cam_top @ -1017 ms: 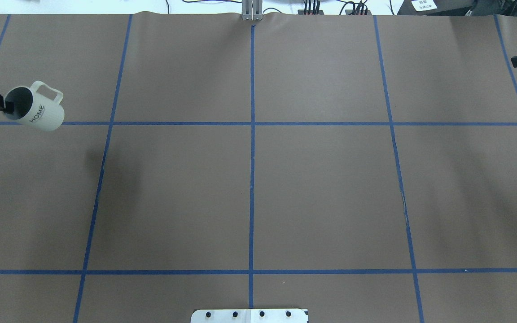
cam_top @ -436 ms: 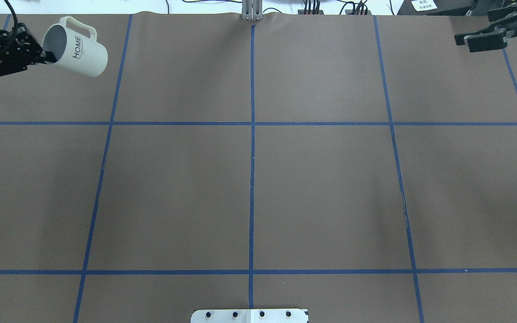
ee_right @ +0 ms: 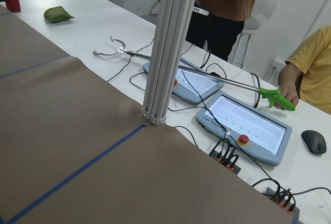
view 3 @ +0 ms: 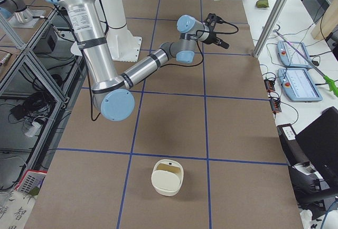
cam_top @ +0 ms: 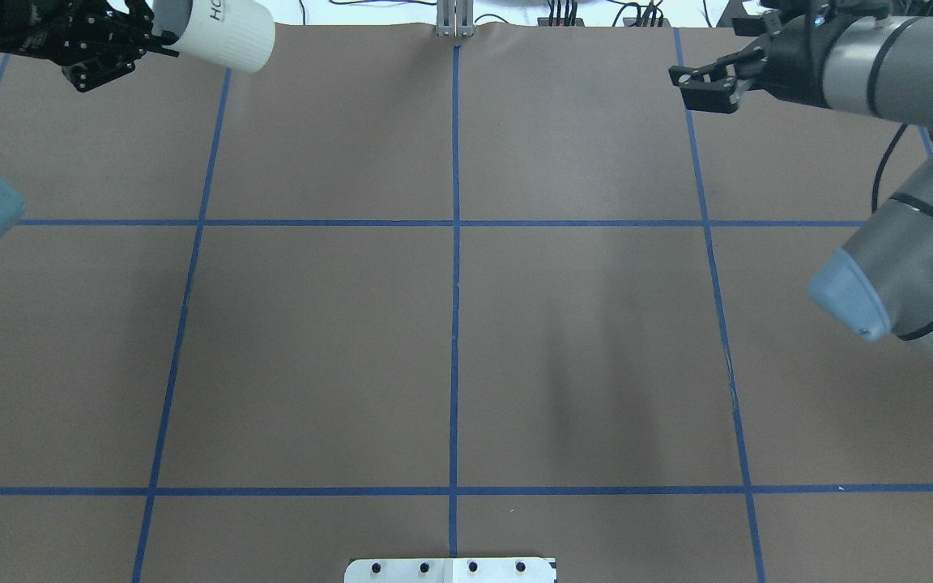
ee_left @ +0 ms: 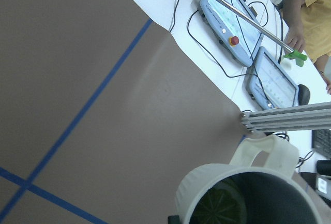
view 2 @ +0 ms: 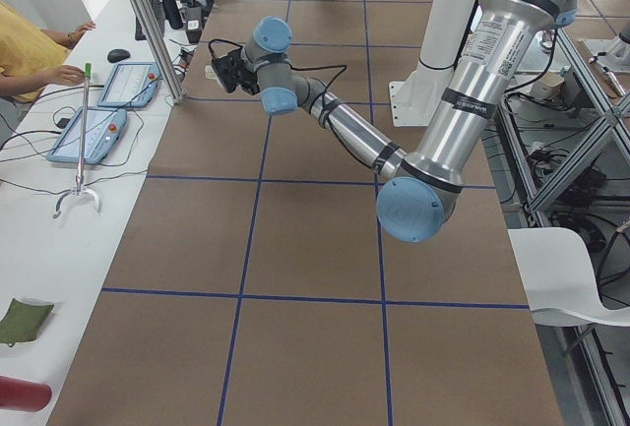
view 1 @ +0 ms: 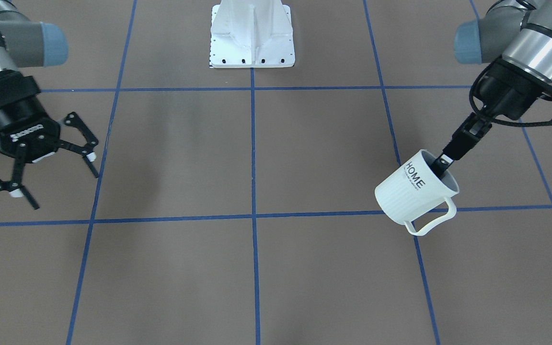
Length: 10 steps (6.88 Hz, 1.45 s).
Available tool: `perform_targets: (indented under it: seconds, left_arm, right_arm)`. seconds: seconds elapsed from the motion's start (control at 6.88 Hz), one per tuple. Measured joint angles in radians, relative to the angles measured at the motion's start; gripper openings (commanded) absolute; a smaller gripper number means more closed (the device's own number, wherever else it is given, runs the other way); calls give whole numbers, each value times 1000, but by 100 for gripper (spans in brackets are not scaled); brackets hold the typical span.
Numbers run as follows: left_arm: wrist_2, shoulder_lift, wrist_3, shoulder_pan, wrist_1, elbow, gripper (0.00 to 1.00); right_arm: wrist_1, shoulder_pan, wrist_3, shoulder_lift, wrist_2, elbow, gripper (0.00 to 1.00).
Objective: Left arm hands cup to right arm to dump lemon
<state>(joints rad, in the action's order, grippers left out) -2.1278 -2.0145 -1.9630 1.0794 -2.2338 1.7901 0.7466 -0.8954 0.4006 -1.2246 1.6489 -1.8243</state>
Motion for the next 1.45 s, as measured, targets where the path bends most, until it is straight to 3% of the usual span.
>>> perform_targets:
  seconds: [0.58, 0.87, 1.45]
  left_arm:
    - [8, -165, -54, -149, 202, -2, 0]
    - [9, -217, -53, -189, 289, -13, 0]
    - [36, -280, -78, -226, 310, -55, 0]
  right_arm:
    - [-1, 267, -11, 118, -433, 1, 99]
    - [0, 328, -83, 140, -484, 0, 99]
    - [0, 397, -227, 166, -545, -1, 98]
